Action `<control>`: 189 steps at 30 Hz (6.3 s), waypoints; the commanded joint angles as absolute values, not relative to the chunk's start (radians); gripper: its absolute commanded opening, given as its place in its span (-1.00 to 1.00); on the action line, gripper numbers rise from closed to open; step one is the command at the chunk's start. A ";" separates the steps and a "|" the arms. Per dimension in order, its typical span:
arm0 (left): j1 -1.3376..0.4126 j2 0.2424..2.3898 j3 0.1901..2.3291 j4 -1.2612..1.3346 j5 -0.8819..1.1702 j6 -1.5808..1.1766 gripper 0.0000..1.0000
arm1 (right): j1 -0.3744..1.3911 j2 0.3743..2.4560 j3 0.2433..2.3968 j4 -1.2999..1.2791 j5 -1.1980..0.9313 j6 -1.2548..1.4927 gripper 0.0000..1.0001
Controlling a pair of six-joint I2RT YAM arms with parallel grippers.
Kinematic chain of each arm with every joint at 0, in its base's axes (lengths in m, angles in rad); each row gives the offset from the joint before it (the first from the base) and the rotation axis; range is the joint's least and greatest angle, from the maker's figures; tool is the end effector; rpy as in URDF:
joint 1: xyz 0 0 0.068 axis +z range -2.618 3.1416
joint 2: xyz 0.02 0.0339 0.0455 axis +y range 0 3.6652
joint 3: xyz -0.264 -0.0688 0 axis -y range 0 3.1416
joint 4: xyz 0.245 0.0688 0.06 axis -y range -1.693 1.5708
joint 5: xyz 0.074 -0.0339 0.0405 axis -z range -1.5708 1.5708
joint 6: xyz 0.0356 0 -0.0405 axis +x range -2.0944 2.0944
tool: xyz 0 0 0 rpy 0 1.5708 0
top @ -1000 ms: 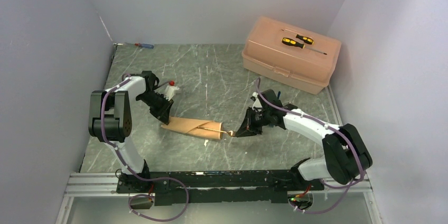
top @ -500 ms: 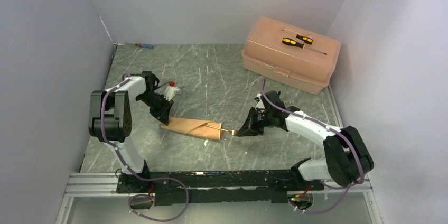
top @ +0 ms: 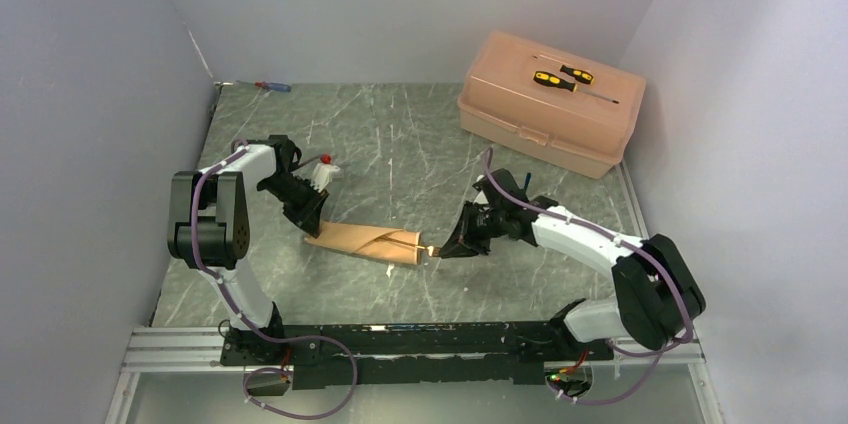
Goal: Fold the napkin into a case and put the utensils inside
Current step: Insert the fork into the folded napkin.
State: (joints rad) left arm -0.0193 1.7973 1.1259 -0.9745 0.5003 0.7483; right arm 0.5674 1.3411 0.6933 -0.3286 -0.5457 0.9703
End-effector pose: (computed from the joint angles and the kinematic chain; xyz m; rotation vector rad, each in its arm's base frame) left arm 0.3002 -0.0229 0.1604 1.0751 2.7376 -0.7414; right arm 0.2008 0.1499 0.1841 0.3310 2.8414 1.1802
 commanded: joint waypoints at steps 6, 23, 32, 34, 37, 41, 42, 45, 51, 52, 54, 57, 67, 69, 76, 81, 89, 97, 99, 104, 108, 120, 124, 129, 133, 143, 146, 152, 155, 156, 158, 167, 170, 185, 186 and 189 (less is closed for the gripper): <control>-0.020 1.803 1.124 -1.012 0.533 0.780 -0.59 | 0.592 1.426 0.779 -0.296 -0.535 1.001 -1.00; -0.020 1.804 1.130 -1.025 0.523 0.798 -0.58 | 0.635 1.526 0.855 -0.219 -0.587 1.009 -1.00; -0.020 1.799 1.125 -1.025 0.520 0.801 -0.58 | 0.652 1.590 0.911 -0.207 -0.605 0.996 -1.00; -0.020 1.800 1.127 -1.027 0.521 0.802 -0.58 | 0.655 1.598 0.917 -0.206 -0.604 0.996 -1.00; -0.020 1.801 1.127 -1.026 0.519 0.803 -0.58 | 0.657 1.605 0.924 -0.207 -0.604 0.996 -1.00; -0.019 1.801 1.126 -1.026 0.514 0.807 -0.58 | 0.659 1.626 0.934 -0.202 -0.604 0.994 -1.00; -0.019 1.799 1.125 -1.026 0.515 0.806 -0.58 | 0.659 1.636 0.938 -0.200 -0.606 0.992 -1.00; -0.020 1.796 1.122 -1.026 0.514 0.808 -0.58 | 0.658 1.667 0.947 -0.197 -0.609 0.982 -1.00; -0.019 1.796 1.124 -1.028 0.509 0.811 -0.58 | 0.659 1.732 0.974 -0.184 -0.624 0.967 -1.00; -0.020 1.798 1.124 -1.028 0.509 0.811 -0.58 | 0.659 1.736 0.975 -0.180 -0.626 0.966 -1.00; -0.020 1.799 1.124 -1.028 0.507 0.813 -0.58 | 0.658 1.742 0.976 -0.179 -0.627 0.963 -1.00; -0.020 1.804 1.127 -1.029 0.509 0.813 -0.58 | 0.659 1.754 0.974 -0.178 -0.627 0.953 -0.92; -0.020 1.805 1.130 -1.041 0.495 0.822 -0.59 | 0.611 1.765 0.910 -0.209 -0.558 0.832 0.12; -0.019 1.807 1.131 -1.042 0.490 0.822 -0.60 | 0.611 1.746 0.890 -0.194 -0.550 0.829 0.18; -0.018 1.813 1.142 -1.054 0.481 0.822 -0.61 | 0.612 1.663 0.860 -0.246 -0.486 0.768 -0.12; -0.016 1.811 1.143 -1.057 0.470 0.825 -0.61 | 0.617 1.585 0.934 -0.334 -0.444 0.719 -0.46; -0.012 1.810 1.152 -1.066 0.474 0.824 -0.62 | 0.658 1.641 0.953 -0.298 -0.487 0.741 -0.62; -0.009 1.814 1.150 -1.069 0.474 0.831 -0.63 | 0.666 1.563 0.961 -0.432 -0.422 0.683 -0.01; -0.008 1.813 1.152 -1.072 0.475 0.832 -0.63 | 0.666 1.550 0.955 -0.442 -0.420 0.684 -0.02; -0.003 1.811 1.153 -1.075 0.474 0.835 -0.63 | 0.665 1.522 0.935 -0.467 -0.408 0.676 -0.11; -0.003 1.816 1.153 -1.077 0.474 0.835 -0.64 | 0.666 1.493 0.930 -0.512 -0.372 0.658 -0.11; -0.003 1.815 1.154 -1.078 0.471 0.841 -0.64 | 0.672 1.572 0.862 -0.333 -0.426 0.703 -0.31; -0.003 1.818 1.157 -1.080 0.473 0.841 -0.65 | 0.678 1.604 0.866 -0.286 -0.446 0.717 -0.47; -0.003 1.821 1.157 -1.079 0.474 0.843 -0.65 | 0.683 1.626 0.878 -0.269 -0.445 0.721 -0.78; -0.003 1.825 1.158 -1.079 0.474 0.845 -0.65 | 0.685 1.628 0.903 -0.277 -0.441 0.718 -1.00; -0.003 1.828 1.157 -1.078 0.479 0.848 -0.65 | 0.719 1.682 1.010 -0.321 -0.442 0.702 -1.00; -0.003 1.828 1.157 -1.079 0.480 0.849 -0.65 | 0.721 1.727 1.034 -0.329 -0.454 0.702 -1.00; -0.003 1.829 1.153 -1.075 0.478 0.852 -0.65 | 0.727 1.778 1.077 -0.348 -0.477 0.695 -1.00; -0.003 1.836 1.159 -1.079 0.484 0.851 -0.65 | 0.729 1.794 1.099 -0.368 -0.485 0.689 -1.00; -0.003 1.838 1.161 -1.082 0.485 0.851 -0.64 | 0.730 1.800 1.105 -0.378 -0.485 0.686 -1.00; -0.003 1.840 1.166 -1.084 0.486 0.853 -0.64 | 0.727 1.808 1.114 -0.405 -0.477 0.676 -1.00; -0.003 1.822 1.197 -1.118 0.498 0.855 -0.62 | 0.694 1.819 1.132 -0.457 -0.521 0.619 -1.00; -0.003 1.822 1.209 -1.129 0.502 0.854 -0.61 | 0.695 1.848 1.192 -0.484 -0.532 0.598 -1.00; -0.003 1.831 1.209 -1.127 0.500 0.858 -0.60 | 0.697 1.917 1.243 -0.517 -0.571 0.569 -0.98; -0.003 1.827 1.214 -1.131 0.499 0.859 -0.60 | 0.697 1.924 1.249 -0.519 -0.570 0.567 -0.96; -0.003 1.825 1.219 -1.135 0.500 0.860 -0.60 | 0.696 1.930 1.270 -0.521 -0.559 0.566 -0.93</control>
